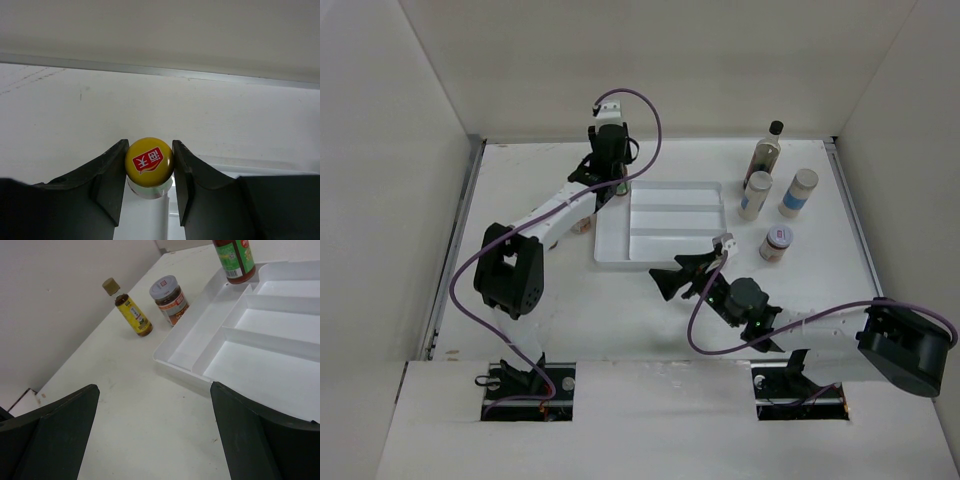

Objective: Organize the condiment bottles

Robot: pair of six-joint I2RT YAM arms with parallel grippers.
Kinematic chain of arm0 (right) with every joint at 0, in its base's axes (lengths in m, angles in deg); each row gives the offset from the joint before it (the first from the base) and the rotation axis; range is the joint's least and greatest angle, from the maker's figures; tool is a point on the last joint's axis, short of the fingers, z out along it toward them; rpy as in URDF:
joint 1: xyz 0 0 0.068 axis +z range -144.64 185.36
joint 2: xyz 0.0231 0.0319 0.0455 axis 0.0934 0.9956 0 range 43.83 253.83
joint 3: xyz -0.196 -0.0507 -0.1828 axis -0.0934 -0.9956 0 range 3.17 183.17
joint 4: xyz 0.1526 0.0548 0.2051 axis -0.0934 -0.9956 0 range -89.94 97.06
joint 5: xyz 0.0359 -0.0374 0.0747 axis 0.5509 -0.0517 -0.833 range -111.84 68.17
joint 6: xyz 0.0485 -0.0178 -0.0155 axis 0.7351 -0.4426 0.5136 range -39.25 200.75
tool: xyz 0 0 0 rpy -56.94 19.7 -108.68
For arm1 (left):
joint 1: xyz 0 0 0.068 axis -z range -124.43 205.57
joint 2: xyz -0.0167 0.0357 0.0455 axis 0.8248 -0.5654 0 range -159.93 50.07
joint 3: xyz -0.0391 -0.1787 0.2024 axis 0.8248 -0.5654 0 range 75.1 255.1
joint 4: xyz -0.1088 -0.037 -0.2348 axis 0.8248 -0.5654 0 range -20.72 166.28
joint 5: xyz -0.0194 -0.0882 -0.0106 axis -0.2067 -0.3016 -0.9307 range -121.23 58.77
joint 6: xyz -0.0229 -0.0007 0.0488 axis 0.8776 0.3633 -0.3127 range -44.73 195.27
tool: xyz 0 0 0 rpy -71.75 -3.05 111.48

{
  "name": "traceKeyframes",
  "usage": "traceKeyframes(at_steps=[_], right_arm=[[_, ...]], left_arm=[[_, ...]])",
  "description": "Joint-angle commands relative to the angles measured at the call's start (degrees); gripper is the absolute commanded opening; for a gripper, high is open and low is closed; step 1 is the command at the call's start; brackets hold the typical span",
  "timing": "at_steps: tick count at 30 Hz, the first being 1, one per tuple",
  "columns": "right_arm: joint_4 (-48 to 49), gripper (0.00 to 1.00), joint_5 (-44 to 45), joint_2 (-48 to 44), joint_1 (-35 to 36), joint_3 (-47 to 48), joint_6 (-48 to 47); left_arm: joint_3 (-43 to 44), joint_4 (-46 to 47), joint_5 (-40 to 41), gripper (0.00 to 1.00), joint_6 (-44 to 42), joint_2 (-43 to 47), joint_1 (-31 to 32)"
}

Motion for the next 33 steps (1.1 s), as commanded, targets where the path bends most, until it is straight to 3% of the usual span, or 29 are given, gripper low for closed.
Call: traceKeyframes(at_steps=[1, 9, 13, 20, 23, 29, 33], right_arm=[[1.87, 1.0, -0.55, 0.53, -0.39, 1.86, 1.03], [1.87, 1.0, -0.55, 0.71, -0.39, 1.95, 1.03], [1.87, 1.0, -0.55, 0.71, -0.39, 1.95, 1.03], [1.7, 1.0, -0.55, 0.89, -0.39, 2.12, 1.03], [1.0, 1.0, -0.55, 0.98, -0.39, 2.3, 1.03], [0.73, 1.0, -0.55, 0.62, -0.91, 2.21, 1.12], [0.73, 1.0, -0.55, 1.15, -0.83, 2.39, 1.29]], left_arm=[[0.99, 9.24, 1.35, 0.2, -0.5, 1.43, -0.43], [-1.99, 10.99, 1.79, 0.22, -0.59, 0.73, -1.32], [-4.98, 13.98, 1.87, 0.29, -0.59, 0.9, -1.49], [-9.2, 15.48, 1.44, 0.68, -0.59, 4.76, -1.14], [-11.48, 15.13, 1.26, 0.79, -0.59, 9.32, -0.44], [-24.65, 14.43, 3.28, 0.75, 1.95, 23.99, 1.06], [-33.36, 9.26, 5.3, 0.72, 6.16, 29.37, 1.5]])
